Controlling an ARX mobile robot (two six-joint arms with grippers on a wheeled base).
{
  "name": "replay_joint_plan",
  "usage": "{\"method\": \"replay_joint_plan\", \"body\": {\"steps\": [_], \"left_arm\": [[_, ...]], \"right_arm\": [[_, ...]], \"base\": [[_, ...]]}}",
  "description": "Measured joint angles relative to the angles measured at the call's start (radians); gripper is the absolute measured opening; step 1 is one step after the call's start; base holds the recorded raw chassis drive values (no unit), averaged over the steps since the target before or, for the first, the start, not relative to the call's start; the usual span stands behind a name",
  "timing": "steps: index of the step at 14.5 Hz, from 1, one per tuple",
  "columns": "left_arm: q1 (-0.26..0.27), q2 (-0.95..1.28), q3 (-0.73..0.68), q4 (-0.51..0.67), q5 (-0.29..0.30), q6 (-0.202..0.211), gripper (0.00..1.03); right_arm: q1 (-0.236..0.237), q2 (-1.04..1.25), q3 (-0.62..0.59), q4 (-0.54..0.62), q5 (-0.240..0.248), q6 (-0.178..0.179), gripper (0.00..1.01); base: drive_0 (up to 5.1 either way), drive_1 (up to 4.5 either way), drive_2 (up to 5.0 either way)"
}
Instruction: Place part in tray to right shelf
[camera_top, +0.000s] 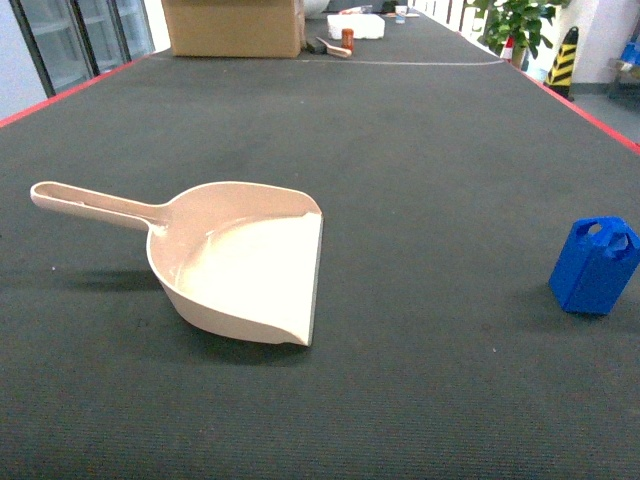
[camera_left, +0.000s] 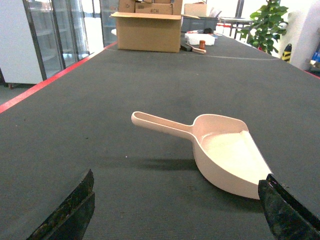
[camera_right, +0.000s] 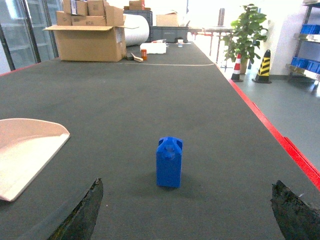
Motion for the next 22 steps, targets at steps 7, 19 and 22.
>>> {"method": "replay_joint_plan", "body": {"steps": [7,19,22], "left_arm": [[0.000,0.000,0.000,0.000,0.000,0.000,0.98],[0.000,0.000,0.000,0.000,0.000,0.000,0.98],[0.000,0.000,0.000,0.000,0.000,0.000,0.98]], "right_arm": [[0.000,0.000,0.000,0.000,0.000,0.000,0.98],[0.000,0.000,0.000,0.000,0.000,0.000,0.98],[0.000,0.000,0.000,0.000,0.000,0.000,0.98]], "base": [[0.0,0.00,0.0],[0.0,0.00,0.0],[0.0,0.00,0.0]]}}
